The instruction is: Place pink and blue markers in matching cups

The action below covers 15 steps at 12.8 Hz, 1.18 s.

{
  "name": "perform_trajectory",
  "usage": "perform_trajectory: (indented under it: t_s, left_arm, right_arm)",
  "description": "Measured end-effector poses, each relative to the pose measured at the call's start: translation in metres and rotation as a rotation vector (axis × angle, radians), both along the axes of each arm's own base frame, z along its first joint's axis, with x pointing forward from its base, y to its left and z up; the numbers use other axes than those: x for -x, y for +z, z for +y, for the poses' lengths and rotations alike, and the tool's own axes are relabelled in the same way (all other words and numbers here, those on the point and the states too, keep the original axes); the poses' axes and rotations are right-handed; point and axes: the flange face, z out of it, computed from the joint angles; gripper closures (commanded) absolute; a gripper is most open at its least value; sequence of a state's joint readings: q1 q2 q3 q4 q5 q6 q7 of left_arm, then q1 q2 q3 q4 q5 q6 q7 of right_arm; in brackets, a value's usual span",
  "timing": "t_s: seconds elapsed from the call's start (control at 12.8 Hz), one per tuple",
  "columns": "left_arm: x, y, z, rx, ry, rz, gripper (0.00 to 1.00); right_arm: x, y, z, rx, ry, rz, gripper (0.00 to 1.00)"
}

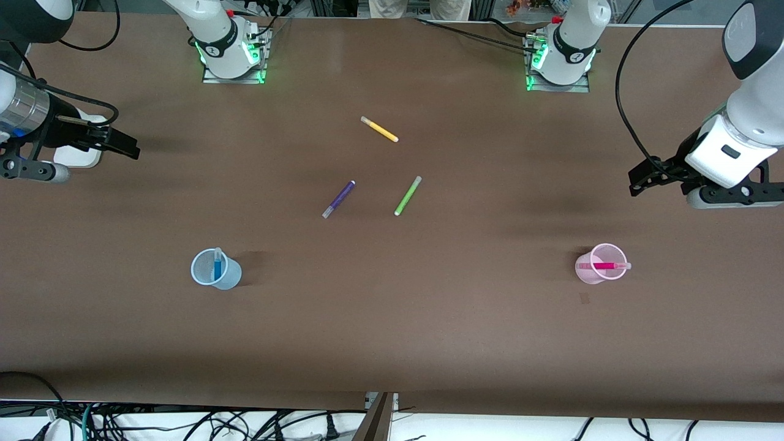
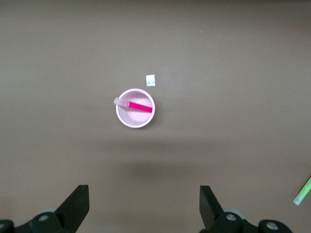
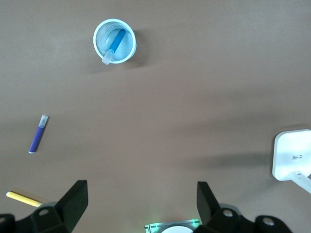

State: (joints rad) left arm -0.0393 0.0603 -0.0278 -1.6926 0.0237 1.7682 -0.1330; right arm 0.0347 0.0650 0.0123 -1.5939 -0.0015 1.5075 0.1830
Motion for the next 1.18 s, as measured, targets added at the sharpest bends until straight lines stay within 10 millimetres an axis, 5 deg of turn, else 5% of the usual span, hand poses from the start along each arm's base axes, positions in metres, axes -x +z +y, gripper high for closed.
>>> perform_trajectory:
  t_s: [0.24, 1.18]
  left_arm:
    - [0.0, -0.005, 0.02, -0.001, 0.034, 0.011, 0.0]
    - [0.009, -0.003, 0.008, -0.003, 0.013, 0.057, 0.0]
  right_arm:
    - [0.0, 0.0, -0.001, -0.003, 0.019, 0.002, 0.01]
    - [-0.002, 0.009, 0.004, -0.007, 0.044, -0.035, 0.01]
